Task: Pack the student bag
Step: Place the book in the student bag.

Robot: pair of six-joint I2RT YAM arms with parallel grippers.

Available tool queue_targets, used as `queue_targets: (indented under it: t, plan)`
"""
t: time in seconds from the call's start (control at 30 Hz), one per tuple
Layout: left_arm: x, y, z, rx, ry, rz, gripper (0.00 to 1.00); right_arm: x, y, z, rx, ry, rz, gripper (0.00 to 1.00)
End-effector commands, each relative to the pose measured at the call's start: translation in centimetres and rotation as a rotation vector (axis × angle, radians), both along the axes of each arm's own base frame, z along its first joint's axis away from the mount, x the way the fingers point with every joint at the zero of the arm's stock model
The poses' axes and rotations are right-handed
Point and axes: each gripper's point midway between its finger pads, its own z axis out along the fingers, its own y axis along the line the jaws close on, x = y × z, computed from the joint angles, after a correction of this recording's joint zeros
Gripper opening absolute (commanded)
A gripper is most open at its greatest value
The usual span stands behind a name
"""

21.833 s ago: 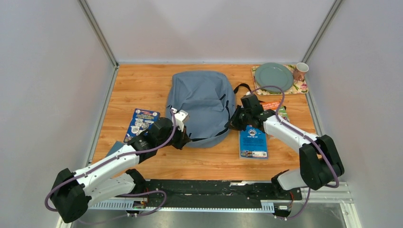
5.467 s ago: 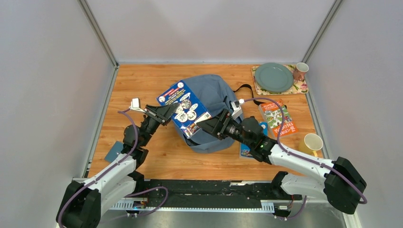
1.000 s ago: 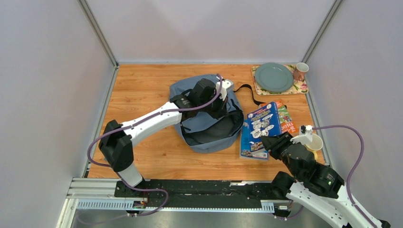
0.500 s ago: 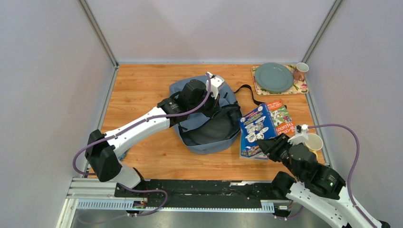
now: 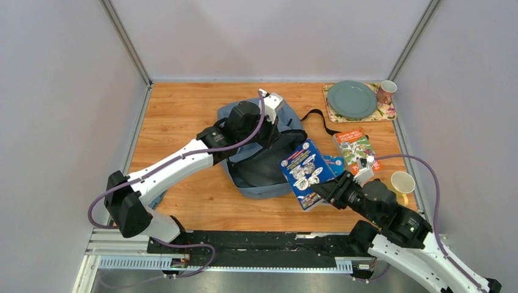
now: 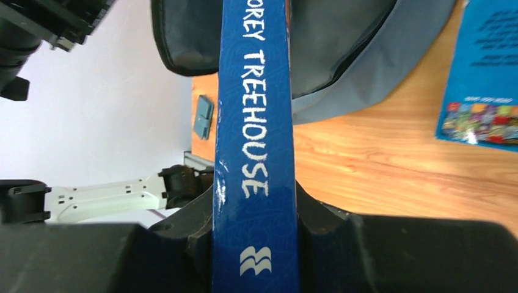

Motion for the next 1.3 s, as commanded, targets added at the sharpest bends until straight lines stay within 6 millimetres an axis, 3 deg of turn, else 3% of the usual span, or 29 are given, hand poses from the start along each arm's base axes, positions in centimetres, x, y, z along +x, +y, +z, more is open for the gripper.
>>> queue_targets:
  t: [0.0, 0.1, 0.13, 0.17, 0.53, 0.67, 0.77, 0.8, 0.87, 0.9, 0.97, 1.07, 1.27]
  plan:
    - [-0.2, 0.8, 4.1, -0.122, -0.071, 0.031, 0.00, 0.1, 3.8, 1.1, 0.227, 0.054, 0.067, 0.00]
    - [-0.8, 0.9, 5.4, -0.182, -0.082, 0.021, 0.00, 1.2, 5.1, 1.4, 0.354, 0.066, 0.039, 0.00]
    - [-1.0, 0.9, 5.6, -0.191, -0.078, 0.017, 0.00, 1.6, 5.5, 0.1, 0.382, 0.100, 0.019, 0.00]
    - [-1.3, 0.9, 5.8, -0.200, -0.077, 0.010, 0.00, 2.3, 5.7, 1.3, 0.437, 0.064, 0.006, 0.00]
    - [-3.9, 0.8, 7.0, -0.287, -0.070, -0.055, 0.00, 5.3, 8.4, 1.2, 0.593, 0.138, -0.052, 0.00]
    - [-3.7, 0.1, 7.4, -0.314, -0.073, -0.050, 0.00, 6.2, 10.1, -1.0, 0.569, 0.253, -0.072, 0.00]
    - [-3.3, -0.7, 7.7, -0.322, -0.061, -0.046, 0.00, 6.7, 11.3, 0.2, 0.611, 0.276, -0.053, 0.00]
    - [-3.1, -1.0, 7.8, -0.320, -0.063, -0.043, 0.00, 6.9, 11.9, -0.4, 0.599, 0.294, -0.048, 0.00]
    - [-3.0, -1.2, 8.0, -0.321, -0.063, -0.041, 0.00, 7.3, 12.7, 1.0, 0.642, 0.278, -0.026, 0.00]
    - [-3.0, -1.4, 8.3, -0.325, -0.062, -0.044, 0.00, 7.7, 13.1, 0.6, 0.638, 0.281, -0.029, 0.00]
    - [-3.2, -1.5, 8.2, -0.326, -0.052, -0.047, 0.00, 8.4, 13.1, 2.1, 0.670, 0.207, -0.032, 0.00]
    - [-3.2, -1.3, 8.1, -0.326, -0.047, -0.033, 0.00, 9.4, 13.5, 2.5, 0.649, 0.181, -0.045, 0.00]
    - [-3.4, -1.6, 8.3, -0.334, -0.026, -0.045, 0.00, 11.3, 13.8, 1.4, 0.643, 0.166, -0.098, 0.00]
